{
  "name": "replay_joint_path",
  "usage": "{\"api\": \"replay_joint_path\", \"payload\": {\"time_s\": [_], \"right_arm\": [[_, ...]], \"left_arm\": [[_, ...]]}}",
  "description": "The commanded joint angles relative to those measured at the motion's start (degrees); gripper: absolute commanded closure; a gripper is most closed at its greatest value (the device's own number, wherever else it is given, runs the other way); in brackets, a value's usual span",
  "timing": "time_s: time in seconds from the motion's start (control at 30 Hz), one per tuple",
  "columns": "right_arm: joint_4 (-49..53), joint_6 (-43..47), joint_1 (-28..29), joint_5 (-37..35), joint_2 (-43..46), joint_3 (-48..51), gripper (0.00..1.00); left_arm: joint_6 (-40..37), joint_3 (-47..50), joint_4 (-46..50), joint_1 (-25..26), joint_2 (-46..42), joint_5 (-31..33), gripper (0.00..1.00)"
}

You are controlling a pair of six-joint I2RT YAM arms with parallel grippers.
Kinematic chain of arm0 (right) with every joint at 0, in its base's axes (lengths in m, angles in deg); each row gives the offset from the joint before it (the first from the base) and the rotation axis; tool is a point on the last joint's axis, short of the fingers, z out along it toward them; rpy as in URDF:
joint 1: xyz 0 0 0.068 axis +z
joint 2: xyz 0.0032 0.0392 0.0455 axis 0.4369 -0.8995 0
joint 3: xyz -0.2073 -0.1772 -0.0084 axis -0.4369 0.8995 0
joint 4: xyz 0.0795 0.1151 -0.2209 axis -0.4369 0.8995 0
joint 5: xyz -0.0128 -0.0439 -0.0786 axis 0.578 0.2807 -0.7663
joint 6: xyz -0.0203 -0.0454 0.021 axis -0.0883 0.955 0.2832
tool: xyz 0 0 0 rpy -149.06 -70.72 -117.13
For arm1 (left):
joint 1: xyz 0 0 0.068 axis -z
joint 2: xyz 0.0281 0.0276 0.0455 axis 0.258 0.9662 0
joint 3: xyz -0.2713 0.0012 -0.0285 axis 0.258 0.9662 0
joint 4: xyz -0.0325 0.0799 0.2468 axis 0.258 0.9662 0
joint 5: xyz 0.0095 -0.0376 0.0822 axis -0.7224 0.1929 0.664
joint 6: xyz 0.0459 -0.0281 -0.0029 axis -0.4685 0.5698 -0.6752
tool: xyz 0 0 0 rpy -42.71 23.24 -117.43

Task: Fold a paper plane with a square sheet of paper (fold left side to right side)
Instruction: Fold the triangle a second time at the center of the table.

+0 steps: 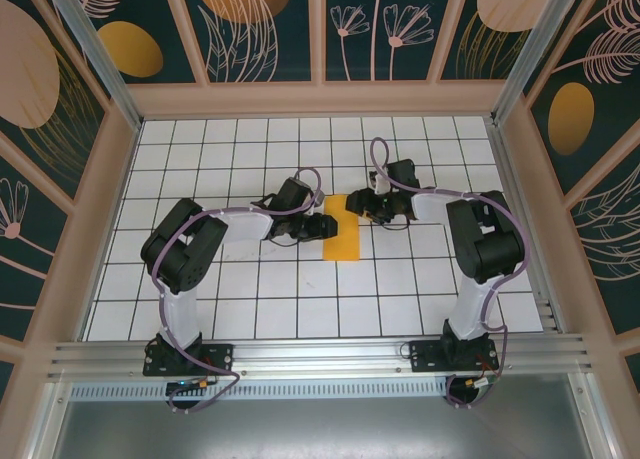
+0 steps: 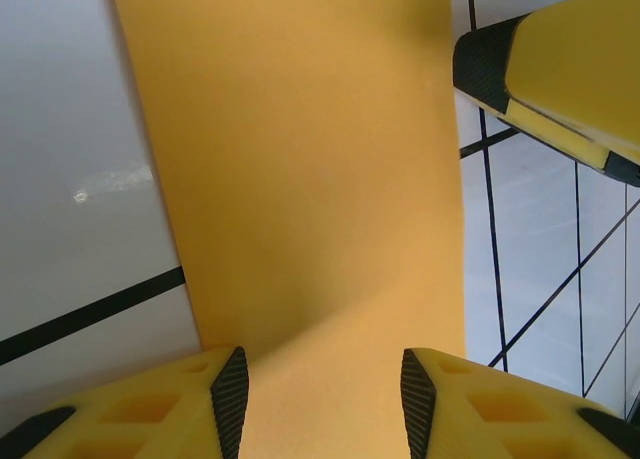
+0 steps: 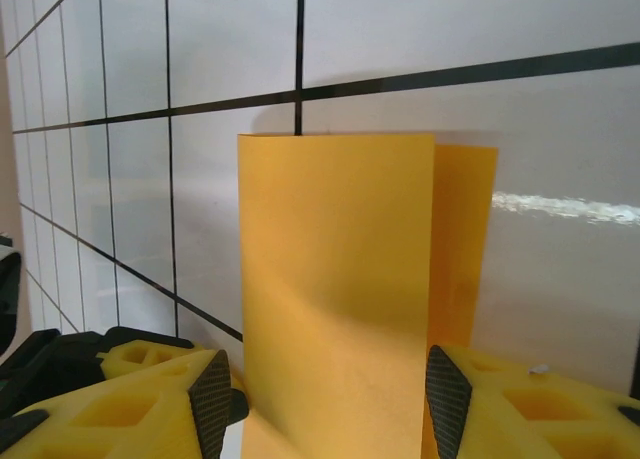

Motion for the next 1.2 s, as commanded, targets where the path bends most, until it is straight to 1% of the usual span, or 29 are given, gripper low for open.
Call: {"api": "replay_joint_path", "payload": {"time_s": [0.0,0.23,0.5,0.7,0.93,1.17], "right_arm": [[-2.07,-0.19,-0.24,2.17,-1.26,0.03,0.44],[-1.07,0.01,-0.35,1.3,-0.5,-0.16,0.46],[1.72,-1.24,-0.4,-1.95,-0.35,0.09,0.41],[0.58,-1.62,-0.05,0.47,-1.27,0.19,0.4],[0.07,-1.51,0.99,2.84,-2.65,-0.58,0.42],[-0.37,-1.71,0.81,4.29,-0.23,-0.21,0.46]], "left_arm": [[-1.02,0.15,2.34,0.34,-0.07,0.96,0.52],[-2.68,0.12,4.21,0.29,-2.41,2.6,0.5],[-2.27,0.37,3.33,0.32,-0.77,2.0,0.51],[-2.19,0.34,3.05,0.29,-0.83,1.87,0.51],[-2.17,0.54,2.72,0.29,-1.3,1.8,0.51],[-4.13,1.2,2.87,0.29,-6.41,4.43,0.48]]}}
